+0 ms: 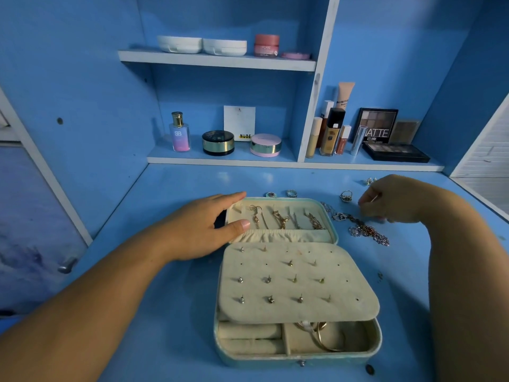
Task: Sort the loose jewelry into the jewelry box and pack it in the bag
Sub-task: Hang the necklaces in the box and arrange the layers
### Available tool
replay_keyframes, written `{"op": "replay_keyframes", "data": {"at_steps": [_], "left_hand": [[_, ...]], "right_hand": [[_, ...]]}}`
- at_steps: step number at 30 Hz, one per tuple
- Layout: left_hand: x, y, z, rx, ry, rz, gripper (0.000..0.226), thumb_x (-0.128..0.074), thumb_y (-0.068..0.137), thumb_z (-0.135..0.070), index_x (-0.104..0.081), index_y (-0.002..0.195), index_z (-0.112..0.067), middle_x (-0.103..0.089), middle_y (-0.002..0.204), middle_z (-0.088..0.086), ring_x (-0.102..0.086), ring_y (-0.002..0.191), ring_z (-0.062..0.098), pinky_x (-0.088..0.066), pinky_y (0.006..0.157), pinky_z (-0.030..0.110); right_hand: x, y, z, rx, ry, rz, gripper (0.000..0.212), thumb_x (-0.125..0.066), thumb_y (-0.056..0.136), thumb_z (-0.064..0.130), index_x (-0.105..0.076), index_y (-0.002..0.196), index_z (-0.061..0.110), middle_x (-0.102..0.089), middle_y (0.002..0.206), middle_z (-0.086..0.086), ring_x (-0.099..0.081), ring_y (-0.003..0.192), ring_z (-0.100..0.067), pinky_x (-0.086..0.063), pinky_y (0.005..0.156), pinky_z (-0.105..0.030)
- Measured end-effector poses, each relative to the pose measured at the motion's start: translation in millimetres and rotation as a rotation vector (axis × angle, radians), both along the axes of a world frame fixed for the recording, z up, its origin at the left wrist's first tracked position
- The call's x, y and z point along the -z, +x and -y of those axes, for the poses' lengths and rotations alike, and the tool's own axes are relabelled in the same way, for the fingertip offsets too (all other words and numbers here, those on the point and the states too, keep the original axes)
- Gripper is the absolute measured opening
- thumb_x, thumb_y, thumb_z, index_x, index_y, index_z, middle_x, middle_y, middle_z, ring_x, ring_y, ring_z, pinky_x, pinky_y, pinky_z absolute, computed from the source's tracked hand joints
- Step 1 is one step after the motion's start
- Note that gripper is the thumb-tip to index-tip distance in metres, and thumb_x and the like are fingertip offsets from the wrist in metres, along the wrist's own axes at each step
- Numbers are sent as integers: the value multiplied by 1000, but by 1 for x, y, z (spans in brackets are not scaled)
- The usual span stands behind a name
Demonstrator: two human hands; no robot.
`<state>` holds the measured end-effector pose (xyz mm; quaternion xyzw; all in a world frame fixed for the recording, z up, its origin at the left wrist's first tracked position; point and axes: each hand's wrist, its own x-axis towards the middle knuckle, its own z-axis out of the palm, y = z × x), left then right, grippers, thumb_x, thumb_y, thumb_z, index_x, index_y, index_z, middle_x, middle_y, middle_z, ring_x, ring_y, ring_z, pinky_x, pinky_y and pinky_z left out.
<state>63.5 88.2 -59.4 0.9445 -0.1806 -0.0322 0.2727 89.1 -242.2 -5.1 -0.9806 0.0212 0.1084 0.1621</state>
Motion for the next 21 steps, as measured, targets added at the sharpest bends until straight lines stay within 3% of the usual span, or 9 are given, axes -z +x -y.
{"op": "replay_keyframes", "data": {"at_steps": [5,8,10,12,17,21], "left_hand": [[0,0,1,1,9,9,64,-50,90,-57,-28,149,-43,-31,153,-23,-29,139,-3,-27,111,21],[0,0,1,-1,11,9,64,-51,90,-56,-29,149,-42,-32,153,-22,-29,139,-3,-27,111,20],[0,0,1,-1,9,8,65,-51,90,-57,-29,149,-42,-32,153,-22,-30,139,-2,-27,112,22],[-1,0,1,-2,9,7,65,-51,90,-57,-29,149,-42,-32,153,-21,-30,140,-2,-27,112,22],[-2,-1,1,1,8,12,65,-50,90,-57,-29,149,-42,-32,153,-22,-29,140,-3,-28,111,21],[-3,-2,2,5,21,13,65,-50,91,-56,-28,150,-40,-32,153,-21,-31,139,-1,-31,110,23]], "right_hand": [[6,2,-7,-34,-107,-88,24,-67,85,33,-69,72,13,-66,70,-3,-54,60,-14,-44,63,-28],[5,5,-9,6,-116,-67,29,-56,92,31,-67,80,7,-66,79,-9,-59,71,-23,-50,72,-36],[3,5,-8,93,100,-55,30,-50,95,26,-65,86,1,-67,85,-15,-61,77,-28,-52,83,-41],[0,3,-7,133,296,-22,25,-49,95,19,-61,81,2,-69,80,-13,-61,72,-25,-53,84,-42],[-6,1,-5,123,448,304,25,-51,94,17,-59,90,-6,-58,72,-10,-52,66,-20,-52,86,-47],[-14,-4,-14,86,921,441,23,-45,97,12,-59,79,15,-48,66,-2,-43,57,-13,-51,76,-35]]}}
